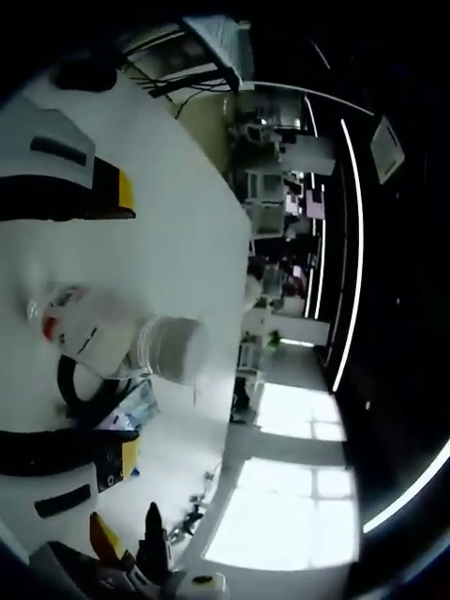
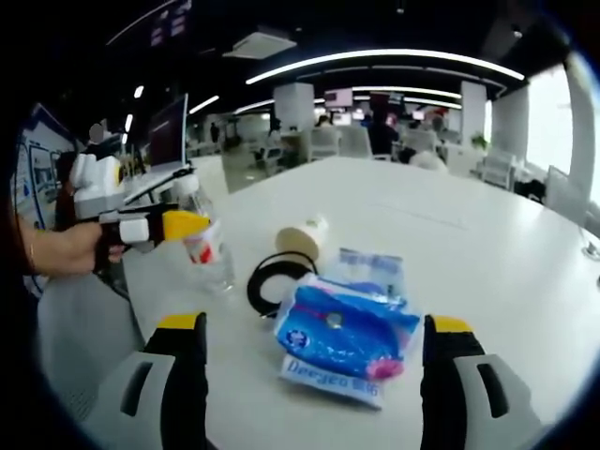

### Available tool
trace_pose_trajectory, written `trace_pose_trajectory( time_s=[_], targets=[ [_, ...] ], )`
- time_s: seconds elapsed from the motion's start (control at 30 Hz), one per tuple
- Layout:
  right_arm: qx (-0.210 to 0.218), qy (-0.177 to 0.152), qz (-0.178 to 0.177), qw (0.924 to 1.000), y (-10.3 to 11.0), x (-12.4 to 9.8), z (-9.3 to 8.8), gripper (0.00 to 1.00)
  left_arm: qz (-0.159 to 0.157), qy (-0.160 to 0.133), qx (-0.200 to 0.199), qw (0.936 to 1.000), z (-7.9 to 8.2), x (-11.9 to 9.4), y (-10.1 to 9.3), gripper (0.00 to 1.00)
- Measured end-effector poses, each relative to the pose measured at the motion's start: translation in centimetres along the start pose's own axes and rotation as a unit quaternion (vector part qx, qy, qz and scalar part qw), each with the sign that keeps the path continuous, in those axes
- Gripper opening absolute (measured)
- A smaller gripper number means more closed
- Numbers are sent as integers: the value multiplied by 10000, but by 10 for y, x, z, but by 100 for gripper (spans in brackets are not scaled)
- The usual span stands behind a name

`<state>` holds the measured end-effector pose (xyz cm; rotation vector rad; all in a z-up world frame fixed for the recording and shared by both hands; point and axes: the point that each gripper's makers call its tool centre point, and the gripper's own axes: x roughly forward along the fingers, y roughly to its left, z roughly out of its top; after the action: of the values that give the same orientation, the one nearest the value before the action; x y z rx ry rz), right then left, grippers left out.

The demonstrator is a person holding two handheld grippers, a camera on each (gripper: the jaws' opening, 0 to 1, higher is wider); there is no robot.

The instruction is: Arrange the tabletop items into an orderly group along one side of the table until the central work area is clear of visible clutter.

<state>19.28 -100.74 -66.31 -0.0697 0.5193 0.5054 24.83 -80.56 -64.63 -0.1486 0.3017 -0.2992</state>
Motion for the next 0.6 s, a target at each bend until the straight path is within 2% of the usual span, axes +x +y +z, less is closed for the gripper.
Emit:
trace_pose_trajectory(
  time_s=[0.2, 0.3, 0.47, 0.6],
  targets=[
    [12, -5, 13, 10000, 1, -1, -1, 94, 305, 49, -228, 9993, -10, -2, -9, 90],
    [10, -6, 25, 10000, 2, -1, -1, 93, 427, -18, -188, 9989, -10, -3, -14, 86],
    [14, -17, 34, 10000, 2, -2, -1, 93, 652, 17, -334, 9973, -15, -1, -11, 79],
    [22, -19, 39, 10000, 2, -2, -2, 93, 729, 182, -210, 9969, -22, 4, -12, 73]
  ],
)
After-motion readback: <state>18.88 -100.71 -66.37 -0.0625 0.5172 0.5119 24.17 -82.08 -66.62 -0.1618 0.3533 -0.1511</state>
